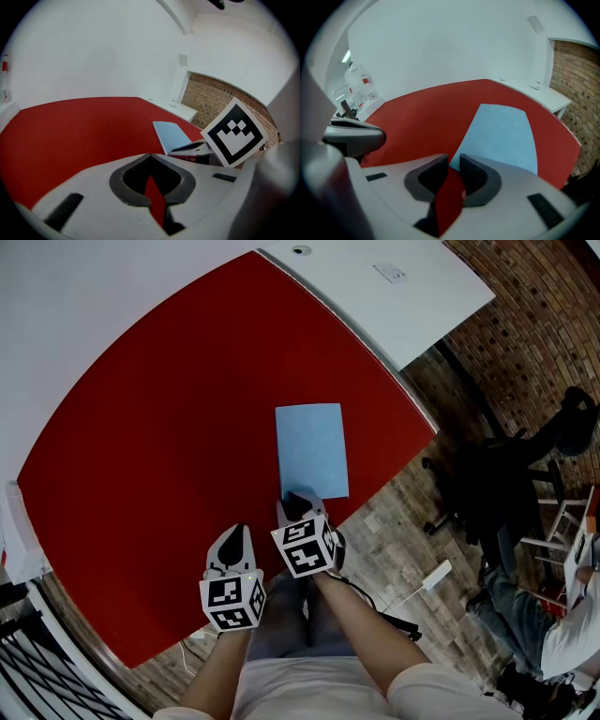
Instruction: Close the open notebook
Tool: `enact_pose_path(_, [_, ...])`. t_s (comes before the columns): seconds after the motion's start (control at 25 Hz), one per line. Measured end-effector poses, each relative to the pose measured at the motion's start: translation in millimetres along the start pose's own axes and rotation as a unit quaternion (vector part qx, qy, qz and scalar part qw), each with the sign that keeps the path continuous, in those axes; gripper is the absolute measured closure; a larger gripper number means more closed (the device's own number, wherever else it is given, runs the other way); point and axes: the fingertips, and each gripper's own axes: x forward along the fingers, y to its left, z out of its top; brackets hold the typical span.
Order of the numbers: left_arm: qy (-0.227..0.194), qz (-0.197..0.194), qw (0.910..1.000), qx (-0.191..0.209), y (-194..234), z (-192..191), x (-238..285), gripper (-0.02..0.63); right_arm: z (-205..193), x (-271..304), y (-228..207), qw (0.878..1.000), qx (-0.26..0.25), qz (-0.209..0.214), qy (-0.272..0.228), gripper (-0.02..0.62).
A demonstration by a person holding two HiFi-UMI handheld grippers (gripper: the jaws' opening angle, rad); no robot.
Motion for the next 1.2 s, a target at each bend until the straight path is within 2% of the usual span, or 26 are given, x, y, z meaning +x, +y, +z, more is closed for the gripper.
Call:
enact_pose_path(0.16, [-0.001,-0.001,1.0,0.003,0,0,-3,0.612,-4,-7,2,1.0,-0.018,-0.013,-0.004,0.538])
enact_pose_path(0.32, [-0.003,-0.001,1.0,0.008,-3,7,-4,0.612,-8,-26,-3,1.0,-0.001,-0.023,-0.013,0.538])
enact_pose_path(0.56, [-0.016,-0.011,0.9994,0.03,-21,36,-32,0.612,13,-91,-17,0.998,0.009,-0.041,-0.051,0.544])
enact_pose_path(0.84, [-0.025,-0.037,0.9981,0.043,-58,60,-82,0.612,33,-186,-33,0.992,0.028,-0.062,-0.103,0.589])
enact_pose_path(1.2, [-0.034,-0.048,0.9968,0.054,-98,54,-108,0.612,11,-251,-31,0.986,0.047,-0.07,-0.141,0.589])
